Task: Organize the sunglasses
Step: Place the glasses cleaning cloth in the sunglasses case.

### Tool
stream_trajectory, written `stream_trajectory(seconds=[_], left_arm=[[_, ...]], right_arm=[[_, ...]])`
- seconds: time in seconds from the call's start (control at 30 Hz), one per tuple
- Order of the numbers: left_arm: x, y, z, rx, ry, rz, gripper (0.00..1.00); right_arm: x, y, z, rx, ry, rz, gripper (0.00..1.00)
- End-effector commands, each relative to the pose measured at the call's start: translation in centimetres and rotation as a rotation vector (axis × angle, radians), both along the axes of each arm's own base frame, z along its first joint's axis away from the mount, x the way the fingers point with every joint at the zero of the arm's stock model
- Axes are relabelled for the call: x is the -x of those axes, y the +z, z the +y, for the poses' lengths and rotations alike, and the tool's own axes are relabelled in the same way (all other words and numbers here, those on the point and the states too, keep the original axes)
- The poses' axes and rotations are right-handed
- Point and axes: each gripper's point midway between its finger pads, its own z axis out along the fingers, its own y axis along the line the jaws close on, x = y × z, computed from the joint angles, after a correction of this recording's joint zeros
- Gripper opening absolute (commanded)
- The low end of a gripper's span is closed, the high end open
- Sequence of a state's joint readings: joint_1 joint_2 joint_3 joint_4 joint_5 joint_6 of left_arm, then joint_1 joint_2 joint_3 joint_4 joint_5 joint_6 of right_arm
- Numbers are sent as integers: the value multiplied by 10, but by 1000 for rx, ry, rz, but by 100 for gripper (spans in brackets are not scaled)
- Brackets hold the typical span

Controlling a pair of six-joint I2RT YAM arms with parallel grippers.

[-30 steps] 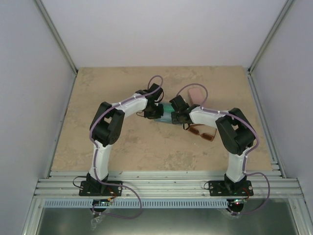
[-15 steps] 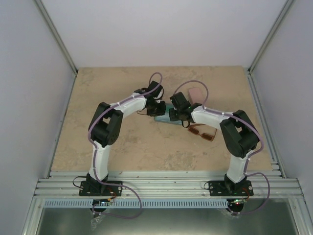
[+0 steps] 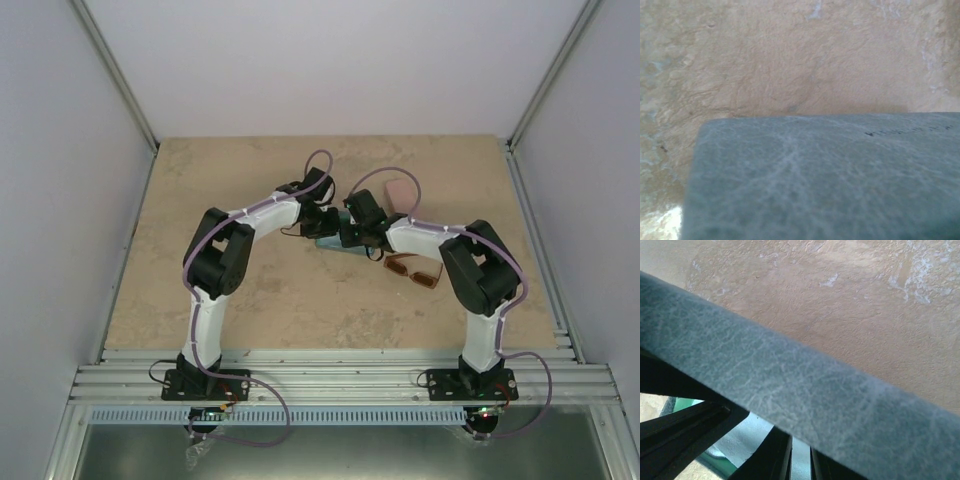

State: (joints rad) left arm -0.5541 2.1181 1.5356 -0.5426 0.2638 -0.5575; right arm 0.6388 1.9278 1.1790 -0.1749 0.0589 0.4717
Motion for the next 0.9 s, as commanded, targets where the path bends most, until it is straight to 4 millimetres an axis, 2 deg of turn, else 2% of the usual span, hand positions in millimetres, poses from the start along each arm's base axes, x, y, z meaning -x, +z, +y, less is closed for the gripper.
stream_trajectory(seconds=[0.0,0.17,0.37,0.47,0.53,0.7,0.77,0.87], left_arm=[[-3,-15,11,-55,36,1,9],[-5,-25,21,-109,64,-3,10],[-3,-29,27,-136,83,6,12],[-3,-31,31,-162,93,14,12],[-2,-31,33,-169,99,15,12],[-3,-24,30,-149,99,9,12],[-4,-12,24,-113,87,-4,15],[-6,13,12,-34,62,-35,22]], right_arm=[[-1,-16,0,7,-1,9,13],[-1,-28,-6,46,-11,8,13],[-5,-37,-24,109,-72,-33,14],[-8,-36,-32,137,-106,-57,22],[-10,-33,-35,149,-120,-71,32],[-10,-12,-39,154,-130,-91,41],[-6,4,-38,135,-121,-96,43],[2,41,-39,80,-106,-123,46]])
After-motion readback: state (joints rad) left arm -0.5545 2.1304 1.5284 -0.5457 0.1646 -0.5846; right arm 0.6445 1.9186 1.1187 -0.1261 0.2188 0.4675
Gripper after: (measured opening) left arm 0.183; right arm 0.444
